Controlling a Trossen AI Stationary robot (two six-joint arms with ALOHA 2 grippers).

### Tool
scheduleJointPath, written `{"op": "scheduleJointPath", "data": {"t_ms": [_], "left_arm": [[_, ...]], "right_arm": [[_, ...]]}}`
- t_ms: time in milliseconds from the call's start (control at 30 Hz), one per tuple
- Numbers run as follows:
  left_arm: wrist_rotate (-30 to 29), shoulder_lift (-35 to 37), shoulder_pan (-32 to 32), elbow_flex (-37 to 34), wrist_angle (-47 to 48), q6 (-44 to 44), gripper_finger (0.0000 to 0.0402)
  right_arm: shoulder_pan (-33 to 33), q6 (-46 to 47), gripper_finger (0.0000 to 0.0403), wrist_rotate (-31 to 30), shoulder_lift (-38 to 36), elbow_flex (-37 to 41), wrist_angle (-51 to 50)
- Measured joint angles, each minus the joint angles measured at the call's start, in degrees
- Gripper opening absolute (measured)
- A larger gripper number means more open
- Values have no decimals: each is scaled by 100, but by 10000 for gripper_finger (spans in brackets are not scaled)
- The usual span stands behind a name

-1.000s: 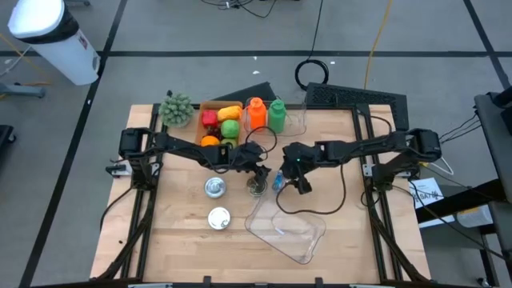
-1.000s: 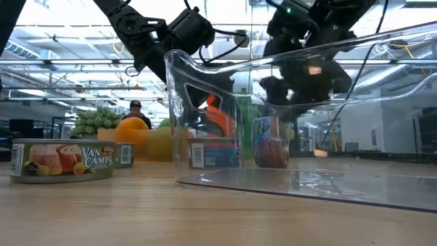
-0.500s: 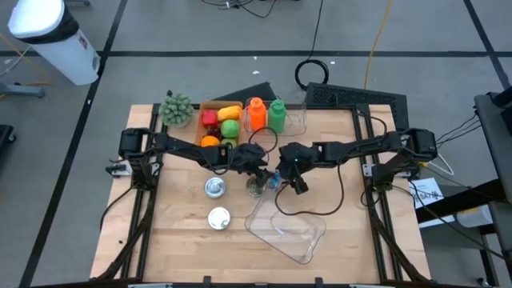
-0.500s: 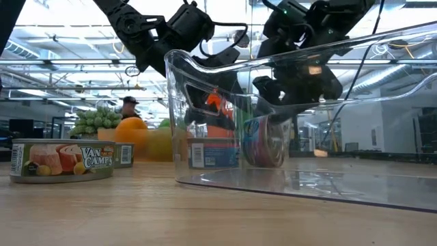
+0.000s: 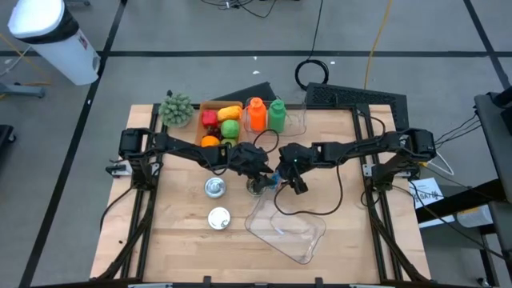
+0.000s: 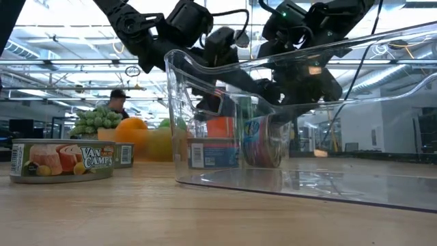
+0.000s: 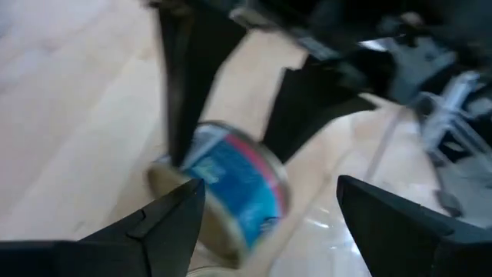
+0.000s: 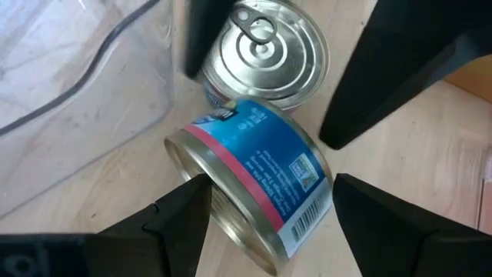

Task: Pick & Place Food Item
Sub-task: Put the right blue pink tuna can into the bottom transparent bin

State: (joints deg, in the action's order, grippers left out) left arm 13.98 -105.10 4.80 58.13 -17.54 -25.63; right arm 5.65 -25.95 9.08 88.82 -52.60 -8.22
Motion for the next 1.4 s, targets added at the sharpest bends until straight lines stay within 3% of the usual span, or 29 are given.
{"op": "scheduleJointPath", "data": {"t_ms": [233,400,633,733,1033,1400], "left_arm": [[551,0,-32,0,-388,13,310],[577,0,-46,0,-315,13,310],[-429,96,75,7,573,-254,310],[-526,48,92,-1,613,-498,310],[389,-89,-31,-7,-100,-232,310],[870,-323,-20,4,-229,74,310]], "right_arm": [[0,-21,256,-7,77,0,106],[0,-13,256,-28,79,0,115],[0,144,256,-33,79,0,108],[0,135,256,-31,79,0,108],[-7,89,256,16,79,0,94],[-44,123,256,108,94,2,128]]}}
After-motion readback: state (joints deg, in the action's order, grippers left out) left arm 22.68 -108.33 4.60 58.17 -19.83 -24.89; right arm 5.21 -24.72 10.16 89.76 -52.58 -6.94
